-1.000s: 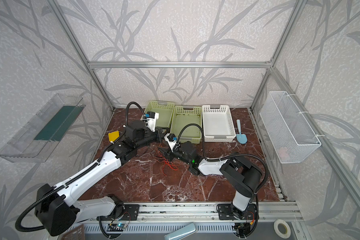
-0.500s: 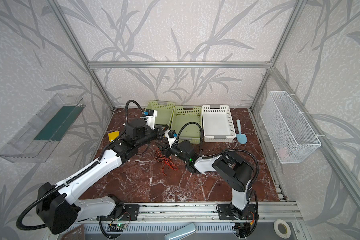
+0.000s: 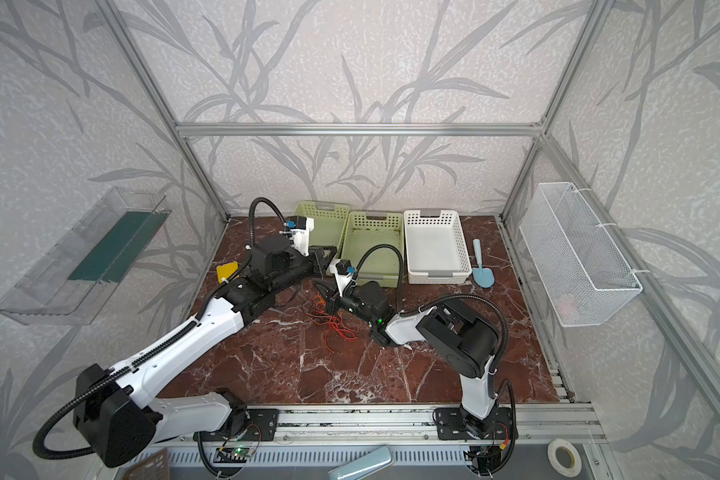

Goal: Untangle the cables

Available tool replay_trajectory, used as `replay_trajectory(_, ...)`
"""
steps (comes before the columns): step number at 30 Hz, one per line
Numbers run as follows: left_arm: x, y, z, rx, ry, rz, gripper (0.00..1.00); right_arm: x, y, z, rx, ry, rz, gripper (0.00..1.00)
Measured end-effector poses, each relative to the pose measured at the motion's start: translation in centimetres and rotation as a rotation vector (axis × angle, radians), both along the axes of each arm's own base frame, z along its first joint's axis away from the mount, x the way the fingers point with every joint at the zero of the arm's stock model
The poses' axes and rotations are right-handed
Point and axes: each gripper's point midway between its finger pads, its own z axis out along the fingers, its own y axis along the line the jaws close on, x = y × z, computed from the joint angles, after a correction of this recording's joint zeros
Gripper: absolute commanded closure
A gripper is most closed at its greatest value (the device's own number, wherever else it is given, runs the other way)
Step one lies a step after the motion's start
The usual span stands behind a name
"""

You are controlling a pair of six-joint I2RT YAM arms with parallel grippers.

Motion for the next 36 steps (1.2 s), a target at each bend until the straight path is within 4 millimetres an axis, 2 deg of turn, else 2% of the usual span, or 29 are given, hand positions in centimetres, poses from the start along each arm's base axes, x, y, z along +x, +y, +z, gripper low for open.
replay_trajectory(2,-0.1,-0.2,0.6,0.015,-0.022,-0.016,0.29,-0.5,-0.4,-1.0,-0.006,0.035,0.024,1.00)
replay_trajectory(5,-0.2,-0.2,2.4,0.056,-0.070,-0.028,0.14,-0.8,-1.4,-2.1,0.010,0.102,0.041,1.00)
replay_trajectory(7,-0.2,0.2,3.5,0.094,-0.107,-0.019,0.11,-0.2,-2.7,-2.6,0.026,0.144,0.024,1.00)
replay_trajectory(10,-0.5,1.7,4.2,0.165,-0.152,0.015,0.13,0.4,-5.0,-2.8,0.030,0.188,-0.016,1.00)
replay_trajectory(13,-0.9,3.4,3.4,0.224,-0.166,0.055,0.14,0.8,-6.9,-0.6,0.037,0.190,-0.050,1.00)
replay_trajectory(15,-1.1,4.3,1.5,0.260,-0.141,0.076,0.14,0.5,-7.6,1.4,0.040,0.168,-0.057,1.00)
replay_trajectory(18,-1.1,5.2,-3.3,0.324,-0.053,0.089,0.15,-0.2,-8.3,3.4,0.031,0.148,-0.053,1.00)
replay_trajectory(21,-1.3,5.7,-9.5,0.397,0.071,0.081,0.22,-0.7,-8.6,3.5,-0.001,0.154,-0.041,1.00)
replay_trajectory(24,-1.8,5.8,-13.8,0.441,0.169,0.055,0.24,-1.1,-8.4,2.1,-0.046,0.190,-0.022,1.00)
replay_trajectory(28,-2.3,4.9,-16.1,0.437,0.221,-0.004,0.25,-1.4,-8.4,1.1,-0.076,0.222,-0.003,1.00)
replay_trajectory(36,-3.7,2.4,-19.9,0.359,0.272,-0.131,0.20,-1.2,-8.5,0.6,-0.100,0.253,0.005,1.00)
